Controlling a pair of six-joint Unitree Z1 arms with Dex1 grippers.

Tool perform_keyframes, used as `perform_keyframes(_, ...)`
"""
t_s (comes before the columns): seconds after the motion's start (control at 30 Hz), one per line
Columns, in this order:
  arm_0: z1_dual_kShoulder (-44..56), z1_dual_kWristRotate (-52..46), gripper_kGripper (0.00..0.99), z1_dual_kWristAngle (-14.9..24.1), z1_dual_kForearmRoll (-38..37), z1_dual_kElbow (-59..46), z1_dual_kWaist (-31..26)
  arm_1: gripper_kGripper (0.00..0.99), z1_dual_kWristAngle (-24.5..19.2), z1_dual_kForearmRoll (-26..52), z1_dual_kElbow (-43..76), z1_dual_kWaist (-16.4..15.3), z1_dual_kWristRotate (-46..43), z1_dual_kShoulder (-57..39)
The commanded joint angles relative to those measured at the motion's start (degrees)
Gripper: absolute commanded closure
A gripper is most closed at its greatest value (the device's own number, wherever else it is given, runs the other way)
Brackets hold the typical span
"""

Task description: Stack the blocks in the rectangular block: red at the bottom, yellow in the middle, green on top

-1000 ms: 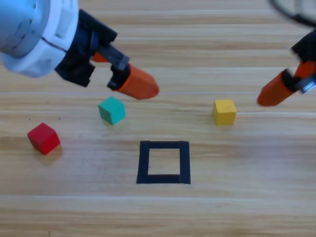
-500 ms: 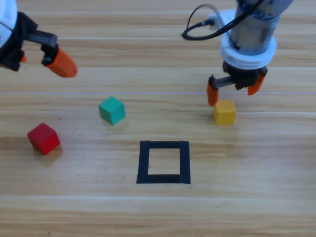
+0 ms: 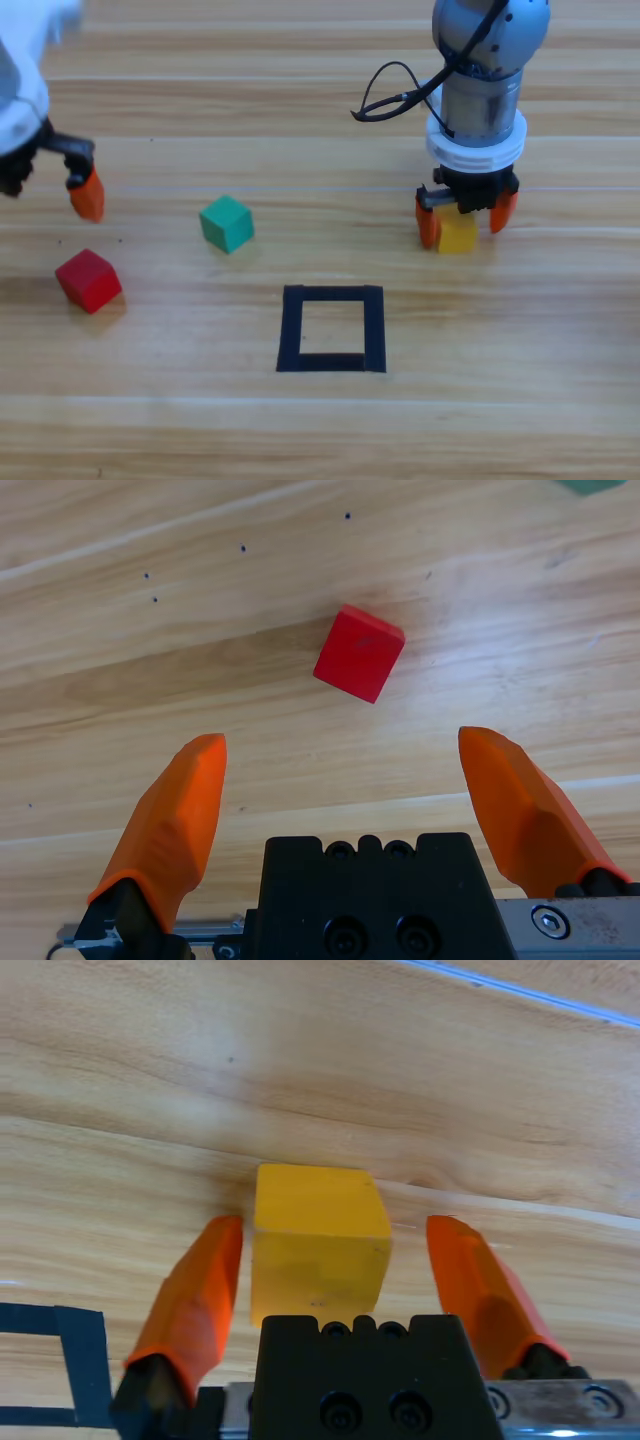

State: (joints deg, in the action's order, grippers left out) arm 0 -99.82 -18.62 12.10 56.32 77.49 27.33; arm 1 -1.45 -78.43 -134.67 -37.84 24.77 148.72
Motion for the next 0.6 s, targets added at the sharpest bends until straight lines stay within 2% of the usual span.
perform_keyframes(0.03, -6.9, 6.8, 0.014, -1.1, 0.5, -1.9, -1.0, 0.554, 4.3, -0.6, 0.8, 1.1, -0.7, 5.7)
perform_keyframes(0.1, -6.8, 10.7, 0.011, -3.5, -0.1, -3.0, -1.0, 0.806, 4.6, -0.3, 0.6, 0.7, -1.1, 5.7)
perform_keyframes(0.17, -6.1, 15.1, 0.011, -7.2, -0.9, -3.5, -1.9, 0.907, 4.5, -0.3, 0.6, 0.7, -1.0, 5.5)
perform_keyframes(0.27, -4.9, 21.8, 0.004, -14.0, -1.7, -4.7, -6.8, 0.924, 4.3, -0.3, 2.2, 0.7, 0.7, 3.5)
perform_keyframes(0.33, -4.1, 24.5, 0.005, -16.4, -2.5, -5.7, -9.1, 0.927, 3.3, -0.3, 4.6, 0.7, 2.7, 0.4)
perform_keyframes(0.37, -4.1, 25.3, 0.005, -16.9, -2.6, -5.8, -9.8, 0.927, 2.9, -0.3, 5.7, 0.6, 3.3, -1.2)
perform_keyframes(0.43, -4.0, 25.6, 0.007, -16.8, -3.2, -5.9, -11.1, 0.99, 2.2, -0.3, 7.9, 0.0, 3.6, -5.3)
perform_keyframes(0.6, -4.9, 25.7, 0.008, -16.4, -5.1, -5.4, -13.2, 0.99, 1.6, 1.1, 13.8, -1.8, 6.2, -14.7)
